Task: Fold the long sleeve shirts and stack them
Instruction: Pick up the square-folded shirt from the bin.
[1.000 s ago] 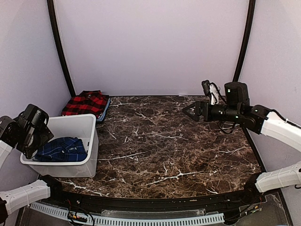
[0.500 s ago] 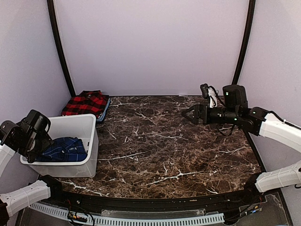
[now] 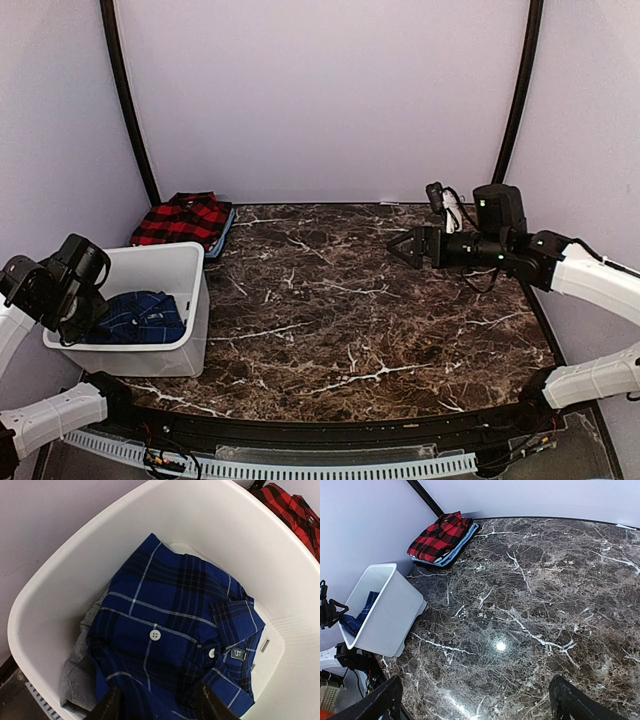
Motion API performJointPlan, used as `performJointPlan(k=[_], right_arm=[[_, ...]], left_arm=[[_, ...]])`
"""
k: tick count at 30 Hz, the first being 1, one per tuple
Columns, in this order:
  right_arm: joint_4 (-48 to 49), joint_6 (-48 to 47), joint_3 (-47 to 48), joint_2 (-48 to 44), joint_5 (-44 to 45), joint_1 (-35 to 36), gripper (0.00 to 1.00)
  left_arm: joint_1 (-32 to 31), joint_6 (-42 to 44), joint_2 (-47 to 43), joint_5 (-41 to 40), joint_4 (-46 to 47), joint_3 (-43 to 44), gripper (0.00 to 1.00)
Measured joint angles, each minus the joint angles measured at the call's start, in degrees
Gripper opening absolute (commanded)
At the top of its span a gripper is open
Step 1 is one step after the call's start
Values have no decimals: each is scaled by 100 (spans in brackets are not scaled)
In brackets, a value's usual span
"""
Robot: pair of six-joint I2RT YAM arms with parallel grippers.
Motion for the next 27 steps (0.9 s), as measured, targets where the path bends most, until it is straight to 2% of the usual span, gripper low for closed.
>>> performJointPlan(k=[3,5,7,11,15,23,27], right_arm=[[-2,0,-22,-39,-13,0,99],[-2,0,-44,-83,-22,0,99],[-4,2,-52,-120,-26,0,98],[-2,4,-52,-164,-37,0,99],[-4,13,-52,-170,-37,0,99],[-7,46,-52,-170,-13,0,99],[-28,59,-31,-170,63,0,99]], left_arm=[[0,11,28,22,0,-2,25],[0,7,28,33,0,-4,5],[0,-4,28,39,-2,-4,0],[0,-7,37,28,4,44,0],[0,236,201,13,184,579,0],[0,1486,1217,256,1687,2238,0],[0,2177,1875,730,2583,3086,0]])
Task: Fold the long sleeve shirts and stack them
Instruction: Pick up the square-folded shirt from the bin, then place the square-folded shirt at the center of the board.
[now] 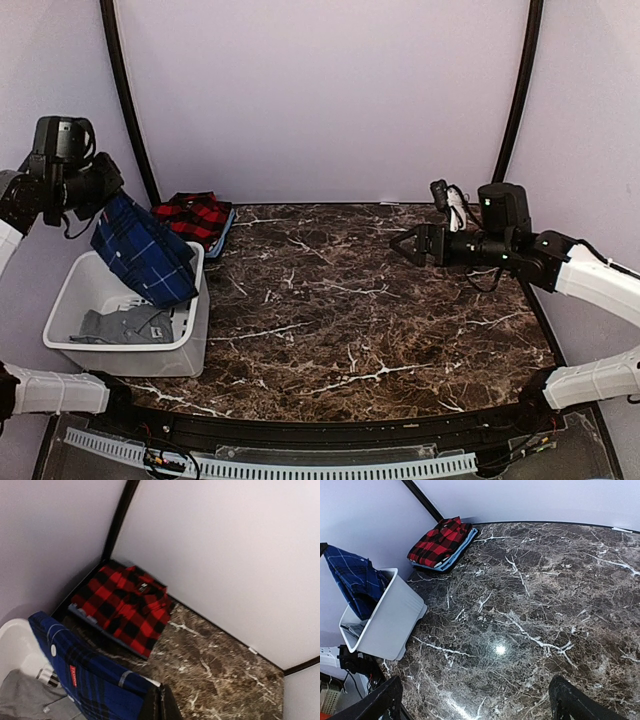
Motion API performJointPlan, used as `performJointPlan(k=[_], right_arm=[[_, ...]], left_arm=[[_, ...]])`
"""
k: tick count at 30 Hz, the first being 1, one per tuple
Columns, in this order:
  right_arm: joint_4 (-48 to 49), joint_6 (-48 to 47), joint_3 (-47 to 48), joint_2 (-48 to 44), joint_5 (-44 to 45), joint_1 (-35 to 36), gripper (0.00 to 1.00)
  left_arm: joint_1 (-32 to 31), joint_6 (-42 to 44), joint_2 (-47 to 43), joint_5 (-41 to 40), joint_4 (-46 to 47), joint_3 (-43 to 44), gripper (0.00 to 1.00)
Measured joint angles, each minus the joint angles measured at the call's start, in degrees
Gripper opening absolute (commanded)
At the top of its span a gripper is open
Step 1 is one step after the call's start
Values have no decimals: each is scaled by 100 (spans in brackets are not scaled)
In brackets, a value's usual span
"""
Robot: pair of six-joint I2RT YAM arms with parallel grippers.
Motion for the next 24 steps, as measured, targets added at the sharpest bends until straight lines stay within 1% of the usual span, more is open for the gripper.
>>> performJointPlan(k=[4,7,8,9,14,17,21,24], right_arm=[[-109,-13,214,2,142,0,99],[-155,-63,466,2,245,0,99],[-166,-79,557,2,282,0,99],[-177,-96,649,2,328,0,99],[-313,-199,1032,-4,533,0,99],[-505,-221,1143,-111,741,0,99],[-881,-219,1163,-546,1108,0,99],[-1141,-201,1163,-997,1386,0,99]], left_arm=[[-9,437,579,723,883,820,0],[-258,702,1123,1233,1624,1574,0],[-433,756,1233,1298,1788,1703,0],[-710,863,1464,1375,1906,2006,0],[-1930,1213,2876,1790,2817,3554,0],[-2363,1237,3591,2006,3233,4050,0],[-2789,1113,4572,2332,3630,4572,0],[-3027,852,5123,2577,3757,4640,0]])
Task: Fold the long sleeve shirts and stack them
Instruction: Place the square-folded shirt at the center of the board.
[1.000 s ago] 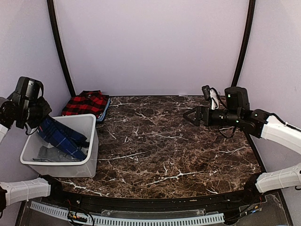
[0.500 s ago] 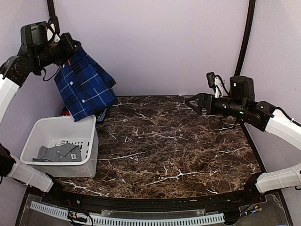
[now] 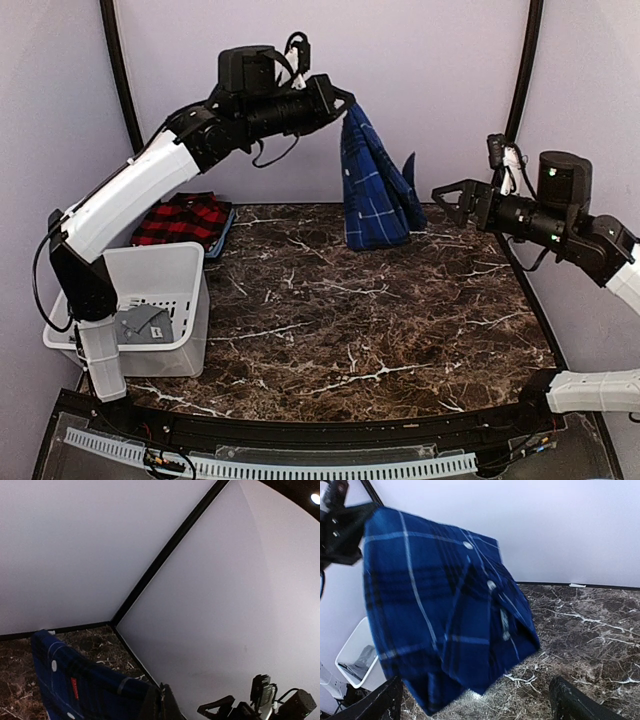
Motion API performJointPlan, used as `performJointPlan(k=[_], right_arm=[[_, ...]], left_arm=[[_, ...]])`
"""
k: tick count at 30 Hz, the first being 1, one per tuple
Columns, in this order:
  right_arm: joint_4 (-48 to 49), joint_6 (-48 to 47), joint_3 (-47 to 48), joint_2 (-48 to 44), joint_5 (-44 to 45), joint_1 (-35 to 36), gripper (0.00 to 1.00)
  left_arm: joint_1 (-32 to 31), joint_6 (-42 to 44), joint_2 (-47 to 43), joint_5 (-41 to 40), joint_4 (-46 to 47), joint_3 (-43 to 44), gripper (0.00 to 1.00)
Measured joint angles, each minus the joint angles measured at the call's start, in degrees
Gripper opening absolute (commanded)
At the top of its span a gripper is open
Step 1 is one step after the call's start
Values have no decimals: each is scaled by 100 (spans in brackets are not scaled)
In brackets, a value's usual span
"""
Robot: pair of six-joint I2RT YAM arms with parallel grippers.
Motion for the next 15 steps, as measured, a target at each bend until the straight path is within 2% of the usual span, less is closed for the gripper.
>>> performJointPlan(k=[2,3,4,7,10,12,15], right_arm=[[-96,31,-9,-267,140,0,99],[-105,50,-26,-358,190,0,99],[-90,96,-74,-466,251,0,98],[-76,236,-367,-658,341,0,99],[17,391,-758,-546,341,0,99],[57,472,-1054,-358,304,0,98],[83,529,-1499,24,229,2,97]], left_arm=[[-76,-184,173,90,-46,-190,5],[-61,-291,195,170,-50,-402,16],[-13,-393,184,262,-35,-643,20],[450,-723,205,802,81,-1646,47],[953,-758,671,1099,-39,-2072,65],[1226,-693,1008,1161,-151,-2343,69],[1344,-549,1163,1163,-393,-2909,70]])
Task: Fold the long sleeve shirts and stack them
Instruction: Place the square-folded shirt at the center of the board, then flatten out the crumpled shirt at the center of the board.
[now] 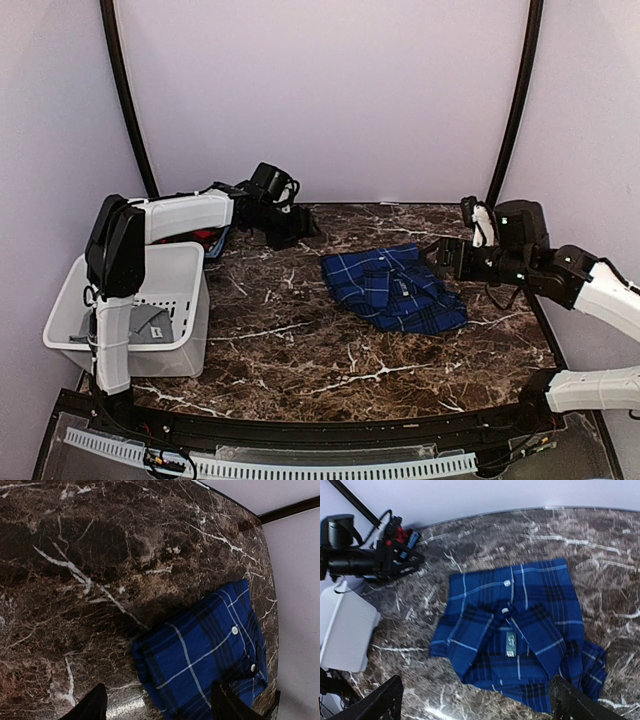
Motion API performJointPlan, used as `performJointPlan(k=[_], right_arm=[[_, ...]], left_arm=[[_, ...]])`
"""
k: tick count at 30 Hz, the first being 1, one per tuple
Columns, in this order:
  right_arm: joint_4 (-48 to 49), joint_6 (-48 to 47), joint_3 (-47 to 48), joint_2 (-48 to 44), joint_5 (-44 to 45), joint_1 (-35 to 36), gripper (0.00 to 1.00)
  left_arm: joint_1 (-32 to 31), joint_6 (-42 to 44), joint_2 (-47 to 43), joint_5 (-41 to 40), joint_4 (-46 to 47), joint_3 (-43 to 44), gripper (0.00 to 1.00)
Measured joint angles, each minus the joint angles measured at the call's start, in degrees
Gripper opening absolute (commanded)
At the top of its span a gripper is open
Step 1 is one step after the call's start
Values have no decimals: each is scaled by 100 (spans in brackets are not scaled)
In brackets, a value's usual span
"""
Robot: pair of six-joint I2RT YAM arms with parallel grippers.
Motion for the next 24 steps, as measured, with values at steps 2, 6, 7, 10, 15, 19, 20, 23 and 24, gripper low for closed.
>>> performJointPlan(k=[2,6,7,10,15,19,20,23,24], right_arm=[[-11,61,-295,111,-2,4,96],[-39,208,-813,129,17,7,90],[-33,247,-903,140,17,7,89],[52,365,-1095,286,28,11,84],[385,649,-1300,890,155,24,74],[822,903,-1279,1613,258,-33,61],[911,964,-1239,1832,271,-61,60],[1128,1115,-1099,2396,323,-219,56],[1189,1141,-1064,2514,330,-260,54]], left_arm=[[-44,79,-57,76,-42,-275,70],[-166,170,-540,334,140,-968,70],[-199,177,-717,407,225,-1174,70],[-273,181,-1294,662,452,-1792,70],[-402,190,-1794,1021,748,-2332,70],[-474,278,-1947,1268,793,-2553,70],[-485,313,-1980,1325,793,-2603,70],[-507,455,-2046,1462,785,-2667,70],[-511,496,-2055,1495,785,-2667,70]])
